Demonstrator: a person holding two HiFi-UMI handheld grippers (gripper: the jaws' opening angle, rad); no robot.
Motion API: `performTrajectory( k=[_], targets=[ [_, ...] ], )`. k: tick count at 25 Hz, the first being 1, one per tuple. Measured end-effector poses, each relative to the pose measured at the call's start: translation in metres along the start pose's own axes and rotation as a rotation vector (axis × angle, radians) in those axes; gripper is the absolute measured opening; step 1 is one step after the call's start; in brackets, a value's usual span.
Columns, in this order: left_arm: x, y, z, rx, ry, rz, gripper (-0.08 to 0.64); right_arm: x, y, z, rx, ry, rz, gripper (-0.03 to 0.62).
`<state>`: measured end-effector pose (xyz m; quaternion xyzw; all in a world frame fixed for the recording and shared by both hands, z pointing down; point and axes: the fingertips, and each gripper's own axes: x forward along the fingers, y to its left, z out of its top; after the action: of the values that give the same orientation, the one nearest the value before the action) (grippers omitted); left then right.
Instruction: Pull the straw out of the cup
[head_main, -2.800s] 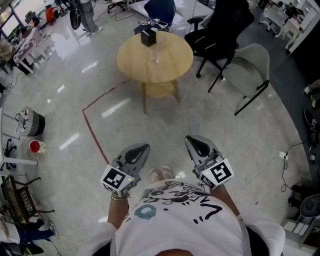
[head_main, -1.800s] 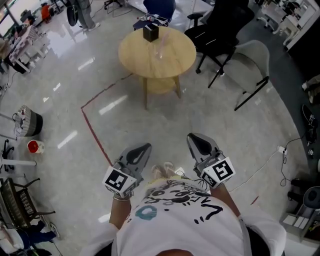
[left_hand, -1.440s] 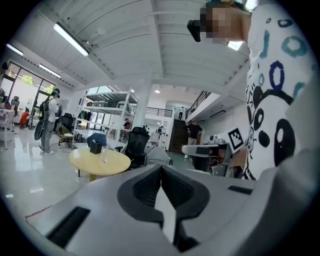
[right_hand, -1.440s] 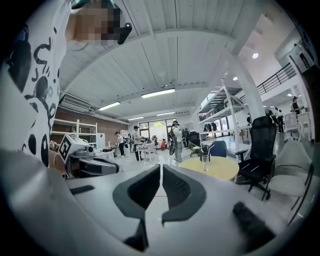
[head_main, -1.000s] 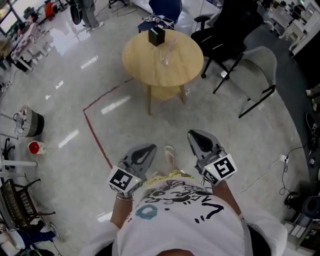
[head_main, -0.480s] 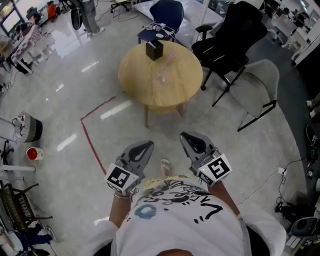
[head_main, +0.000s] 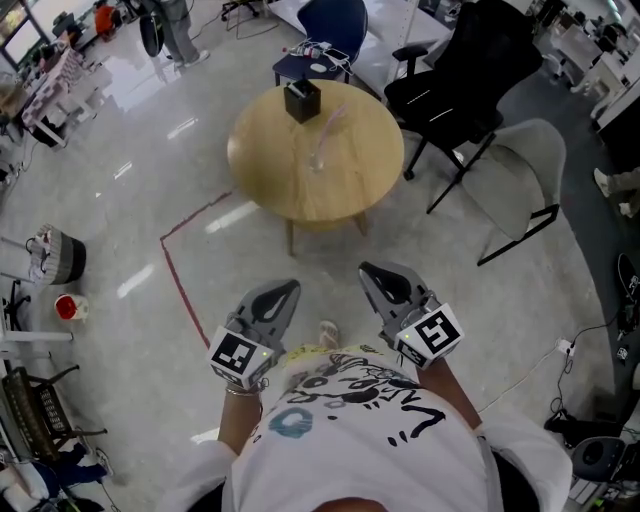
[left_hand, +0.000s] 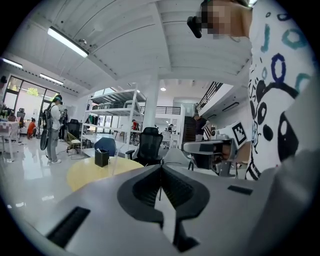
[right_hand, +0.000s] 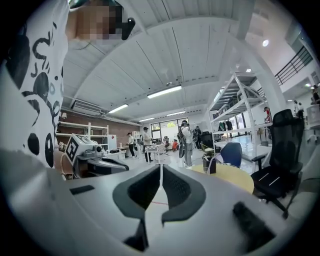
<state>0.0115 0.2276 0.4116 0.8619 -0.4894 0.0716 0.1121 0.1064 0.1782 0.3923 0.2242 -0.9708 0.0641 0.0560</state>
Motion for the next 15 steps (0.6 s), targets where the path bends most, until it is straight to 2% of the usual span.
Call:
performTrajectory(
  k=[7, 15],
  targets=[
    [0.018, 0.003, 0.008, -0.007, -0.007, 0.005, 0.015, 0.004, -0.025, 0.001, 0.013, -0.003, -0.001, 0.029],
    [0.044, 0.024, 0.012, -0.010, 0.001, 0.001, 0.017, 0.024, -0.047, 0.002, 0.020, -0.007, -0.001, 0.029]
  ],
)
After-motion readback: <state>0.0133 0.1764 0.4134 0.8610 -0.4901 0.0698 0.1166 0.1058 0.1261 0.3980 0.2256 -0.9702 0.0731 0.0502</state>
